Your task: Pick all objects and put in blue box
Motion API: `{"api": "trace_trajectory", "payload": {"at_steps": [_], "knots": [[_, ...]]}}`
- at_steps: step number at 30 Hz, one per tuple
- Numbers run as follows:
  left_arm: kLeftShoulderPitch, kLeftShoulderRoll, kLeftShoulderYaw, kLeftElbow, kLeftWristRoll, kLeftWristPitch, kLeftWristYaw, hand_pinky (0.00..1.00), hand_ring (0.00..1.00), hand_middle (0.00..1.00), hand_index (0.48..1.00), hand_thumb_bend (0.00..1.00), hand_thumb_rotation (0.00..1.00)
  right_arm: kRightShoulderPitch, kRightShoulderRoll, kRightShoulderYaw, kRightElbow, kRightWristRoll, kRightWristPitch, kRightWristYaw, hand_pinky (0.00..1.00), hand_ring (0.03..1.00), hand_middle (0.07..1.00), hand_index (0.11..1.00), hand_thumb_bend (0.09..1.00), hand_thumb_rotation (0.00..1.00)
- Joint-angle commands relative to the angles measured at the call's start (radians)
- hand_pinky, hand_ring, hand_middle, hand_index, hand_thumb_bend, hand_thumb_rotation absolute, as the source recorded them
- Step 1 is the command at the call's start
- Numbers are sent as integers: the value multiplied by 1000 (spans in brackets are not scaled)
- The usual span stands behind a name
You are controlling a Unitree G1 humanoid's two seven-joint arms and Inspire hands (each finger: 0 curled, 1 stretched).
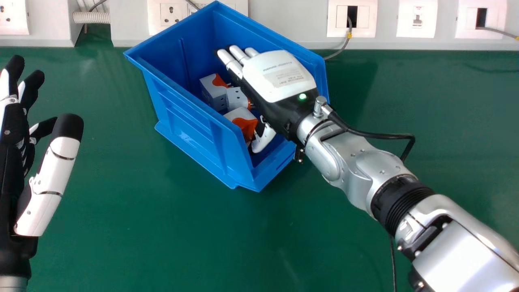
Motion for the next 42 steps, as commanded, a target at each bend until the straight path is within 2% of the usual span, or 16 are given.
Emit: {"api": "trace_trajectory", "payload": {"at_steps": [1,7,11,14,19,24,28,31,36,39,42], "knots": [[-6,9,3,-12,8,-24,4,857,982,970,1000,605,887,-24,-15,-11,-60,2,7,4,846,974,1000,988,841,125],[-15,17,8,10,3,-37,-1,875,988,978,1000,609,888,-8,-76,4,-167,-27,-21,8,921,997,1000,998,813,61],[-22,21,7,16,6,-37,0,881,989,980,1000,603,889,14,-141,6,-280,-55,-47,46,937,999,1000,1000,801,32],[-28,24,7,23,10,-38,0,883,990,980,1000,604,889,48,-193,-8,-400,-57,-57,93,949,1000,1000,1000,803,47],[-37,26,3,30,15,-40,0,886,991,980,1000,608,890,117,-278,-50,-599,-46,-78,204,973,1000,1000,1000,830,92],[-39,31,6,36,7,-41,-4,888,991,980,1000,608,890,210,-369,-115,-814,-29,-87,323,981,1000,1000,1000,844,96],[-38,33,6,31,3,-39,-7,888,992,981,1000,605,891,341,-429,-202,-1021,3,-66,398,956,992,1000,980,872,89],[-35,34,6,27,-3,-37,-10,890,994,983,997,601,891,451,-437,-271,-1144,27,-33,423,892,964,983,941,903,73],[-33,31,4,27,-14,-43,-15,903,995,985,994,596,893,643,-412,-368,-1292,60,15,404,855,950,973,920,906,61],[-34,30,2,30,-25,-46,-20,925,998,988,991,588,894,780,-378,-431,-1384,91,38,367,829,945,967,908,858,77],[-37,24,-3,43,-43,-51,-23,945,999,993,991,576,894,876,-330,-466,-1443,124,46,340,804,936,957,892,792,101]]}}
